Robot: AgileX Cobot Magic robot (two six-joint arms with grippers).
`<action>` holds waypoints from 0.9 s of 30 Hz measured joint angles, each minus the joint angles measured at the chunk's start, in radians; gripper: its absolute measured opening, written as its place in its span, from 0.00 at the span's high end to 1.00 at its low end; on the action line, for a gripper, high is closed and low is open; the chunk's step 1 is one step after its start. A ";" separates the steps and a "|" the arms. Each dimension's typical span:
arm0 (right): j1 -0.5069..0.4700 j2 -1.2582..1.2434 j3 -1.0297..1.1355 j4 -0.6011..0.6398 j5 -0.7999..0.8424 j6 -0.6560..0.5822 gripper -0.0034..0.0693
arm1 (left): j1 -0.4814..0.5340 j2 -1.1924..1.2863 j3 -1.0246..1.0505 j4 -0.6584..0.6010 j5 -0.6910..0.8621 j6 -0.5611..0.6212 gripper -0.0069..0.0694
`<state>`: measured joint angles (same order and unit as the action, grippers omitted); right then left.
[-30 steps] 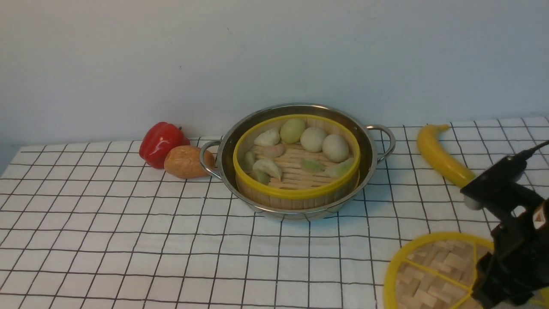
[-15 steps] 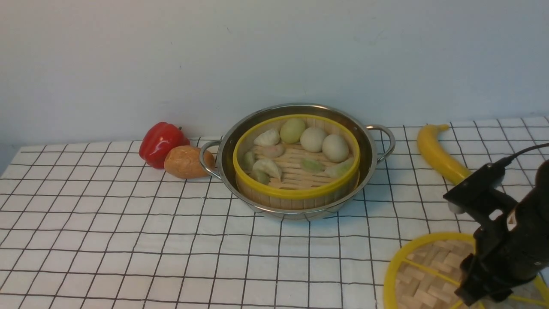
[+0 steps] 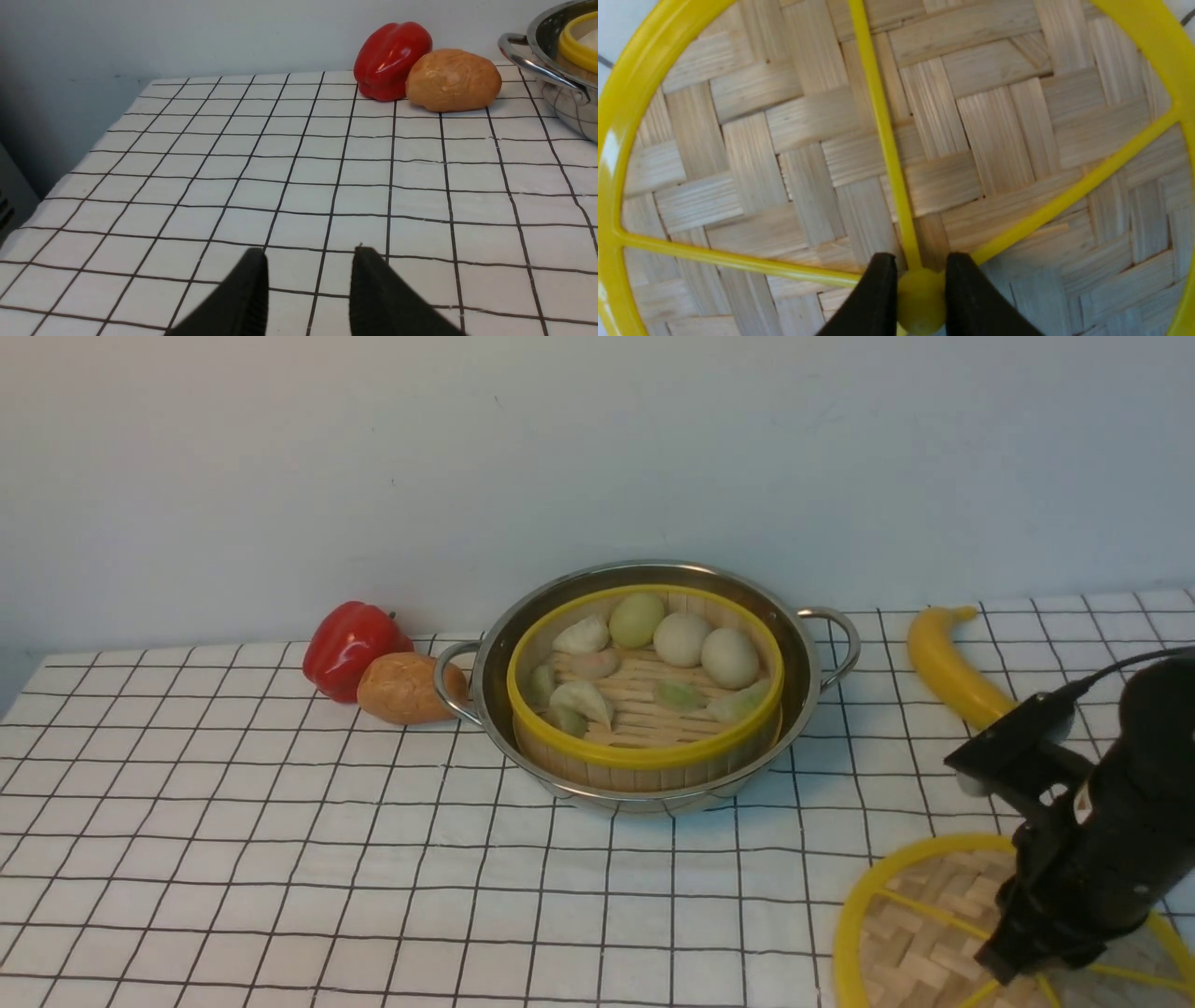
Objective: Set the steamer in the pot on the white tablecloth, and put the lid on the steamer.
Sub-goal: 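Move the gripper down to the bamboo steamer lid and grasp its center knob, then place the bamboo steamer lid onto the steamer basket in the pot with the right gripper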
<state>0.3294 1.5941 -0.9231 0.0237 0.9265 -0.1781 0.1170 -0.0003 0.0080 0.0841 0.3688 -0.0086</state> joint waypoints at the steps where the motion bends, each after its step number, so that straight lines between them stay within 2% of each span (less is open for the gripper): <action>1: 0.000 -0.001 -0.005 0.000 0.006 0.000 0.75 | 0.000 0.000 0.000 0.000 0.000 0.000 0.59; 9: 0.017 -0.012 -0.253 -0.012 0.183 -0.018 0.75 | 0.000 0.000 0.000 0.000 0.000 0.000 0.59; 21: 0.088 0.096 -0.638 -0.005 0.180 -0.173 0.75 | 0.000 0.000 0.000 0.000 0.000 0.000 0.59; 27: 0.091 0.249 -0.826 0.108 0.170 -0.297 0.75 | 0.000 0.000 0.000 0.000 0.000 0.000 0.59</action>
<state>0.4207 1.8430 -1.7490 0.1312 1.0961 -0.4753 0.1170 -0.0003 0.0080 0.0841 0.3688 -0.0086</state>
